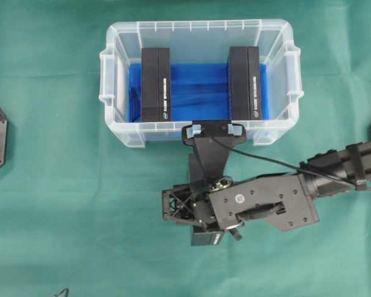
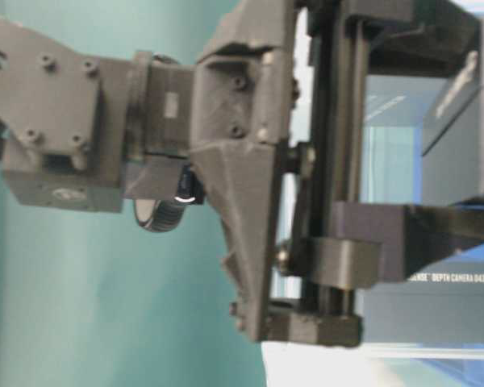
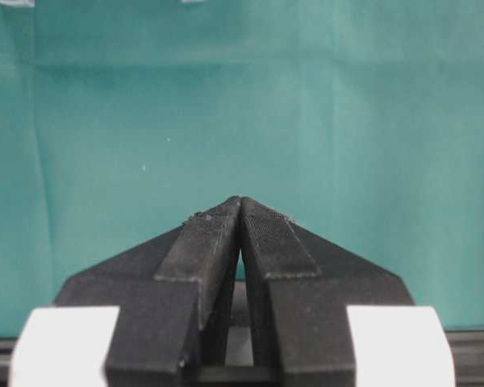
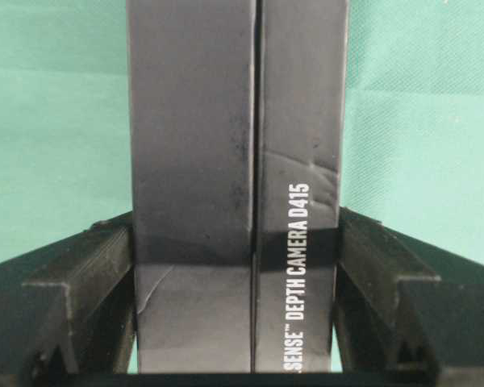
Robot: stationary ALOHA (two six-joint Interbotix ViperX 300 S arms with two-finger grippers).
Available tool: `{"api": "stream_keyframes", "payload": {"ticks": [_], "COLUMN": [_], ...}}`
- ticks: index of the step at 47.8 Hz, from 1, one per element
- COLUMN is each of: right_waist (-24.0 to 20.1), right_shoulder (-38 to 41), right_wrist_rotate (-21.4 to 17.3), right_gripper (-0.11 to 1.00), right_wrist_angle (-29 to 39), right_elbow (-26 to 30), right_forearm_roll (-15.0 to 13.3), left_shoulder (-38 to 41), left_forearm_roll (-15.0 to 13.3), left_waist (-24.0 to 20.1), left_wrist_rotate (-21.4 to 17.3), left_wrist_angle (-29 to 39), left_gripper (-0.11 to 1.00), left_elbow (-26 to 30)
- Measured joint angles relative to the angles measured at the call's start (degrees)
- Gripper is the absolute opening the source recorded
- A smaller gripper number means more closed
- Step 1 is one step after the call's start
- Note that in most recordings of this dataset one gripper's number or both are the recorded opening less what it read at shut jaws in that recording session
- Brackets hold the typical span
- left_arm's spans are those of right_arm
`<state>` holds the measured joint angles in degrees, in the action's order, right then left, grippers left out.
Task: Take the box out of the case with the right arm.
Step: 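Carry the box toward the front of the bin and lower it onto the table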
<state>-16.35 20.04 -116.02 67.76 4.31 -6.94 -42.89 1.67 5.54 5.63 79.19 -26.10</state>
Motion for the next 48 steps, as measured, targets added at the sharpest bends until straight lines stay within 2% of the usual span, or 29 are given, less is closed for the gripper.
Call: {"api": "stream_keyframes", "payload": {"ticks": [30, 39, 43, 48], "right_waist": [0.00, 0.00, 0.00, 0.00], "right_shoulder": [0.09, 0.00, 0.00, 0.00], "right_wrist_rotate": [-1.32, -1.41, -1.23, -1.23], "right_gripper": [0.65, 0.89, 0.93, 0.93], "right_wrist_angle": [1.49, 1.41, 1.41, 1.32], "right_elbow": [-0.26, -0.62, -0.62, -0.62], "right_forearm_roll": [0.00, 0.00, 0.00, 0.00], "left_shoulder": [0.09, 0.09, 0.09, 0.09], "left_forearm_roll": [0.00, 0.00, 0.00, 0.00], "left_waist": [0.00, 0.00, 0.00, 0.00], "left_wrist_rotate": [0.00, 0.00, 0.00, -0.09], "left_wrist_angle": [0.00, 0.00, 0.00, -0.09], "left_gripper": [0.00, 0.00, 0.00, 0.00], "left_elbow": [0.09, 0.09, 0.09, 0.00]}}
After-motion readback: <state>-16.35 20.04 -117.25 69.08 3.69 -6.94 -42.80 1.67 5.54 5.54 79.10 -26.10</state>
